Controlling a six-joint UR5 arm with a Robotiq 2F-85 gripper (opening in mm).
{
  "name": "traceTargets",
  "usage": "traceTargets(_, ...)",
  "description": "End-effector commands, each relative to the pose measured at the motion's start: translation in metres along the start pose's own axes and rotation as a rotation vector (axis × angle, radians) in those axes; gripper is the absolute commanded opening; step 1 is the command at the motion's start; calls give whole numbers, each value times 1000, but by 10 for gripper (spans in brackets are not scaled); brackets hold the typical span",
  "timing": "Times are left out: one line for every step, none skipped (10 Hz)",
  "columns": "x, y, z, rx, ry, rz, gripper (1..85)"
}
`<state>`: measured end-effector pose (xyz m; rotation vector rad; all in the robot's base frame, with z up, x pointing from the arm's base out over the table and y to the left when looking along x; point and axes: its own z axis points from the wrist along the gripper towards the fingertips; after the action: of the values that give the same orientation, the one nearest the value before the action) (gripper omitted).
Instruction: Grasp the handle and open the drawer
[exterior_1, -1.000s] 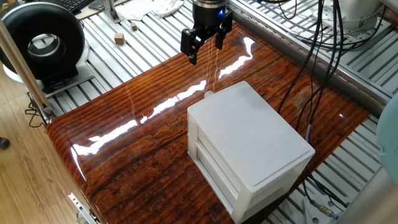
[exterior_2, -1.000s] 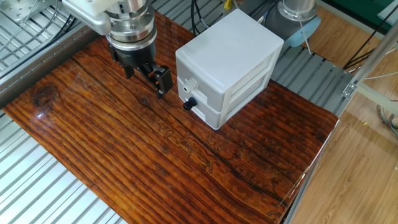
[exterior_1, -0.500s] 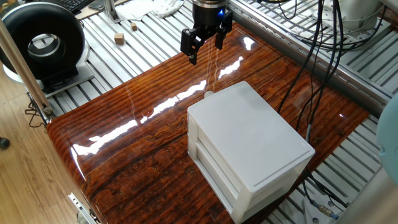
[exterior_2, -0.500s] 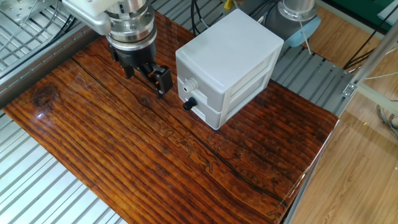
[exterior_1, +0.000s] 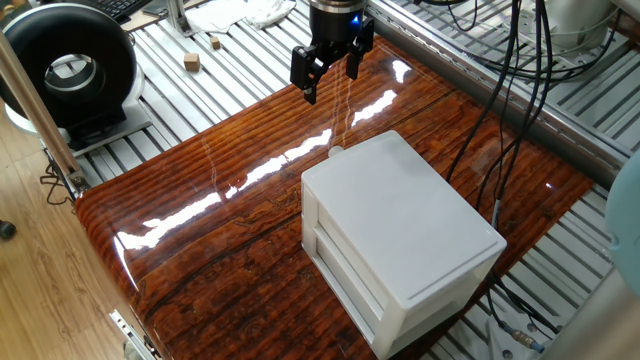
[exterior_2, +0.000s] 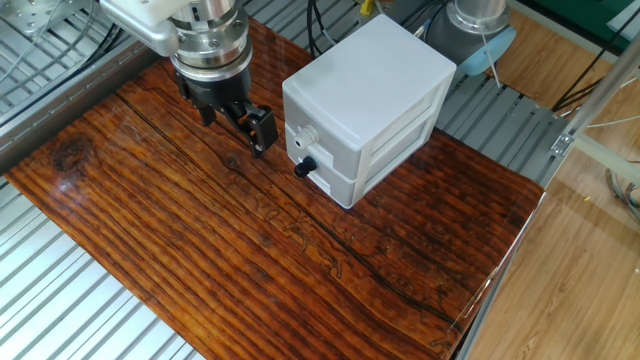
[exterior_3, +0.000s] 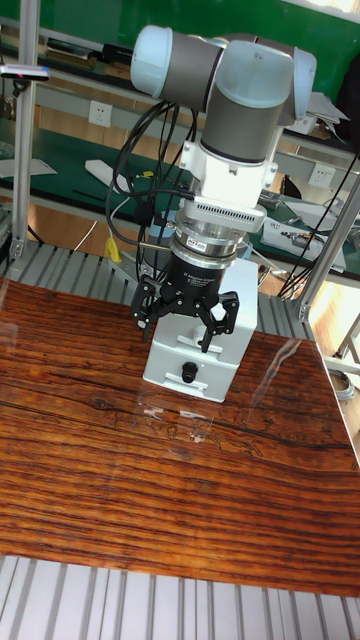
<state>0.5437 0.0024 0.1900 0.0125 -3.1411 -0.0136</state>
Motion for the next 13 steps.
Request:
traceTargets(0,2,0,0,0,0,840)
traceTargets(-50,2,-4,-4,-194,61,20)
traceTargets(-50,2,-3,-5,-198,60,20)
traceTargets(-50,3,-3,-9,-200,59,20)
traceTargets(-50,4,-3,-11,-200,60,20)
traceTargets(-50,4,-3,-9,-198,64,20)
traceTargets(-49,4,-3,-14,-194,77,20)
traceTargets(-40,7,-3,-26,-161,114,20)
traceTargets(-36,29,-8,-115,-142,211,20)
traceTargets(-12,57,-13,-215,-40,295,20)
traceTargets(-3,72,-14,-258,-8,310,20)
traceTargets(5,30,1,-74,-35,201,20)
traceTargets(-9,35,5,-53,-123,197,20)
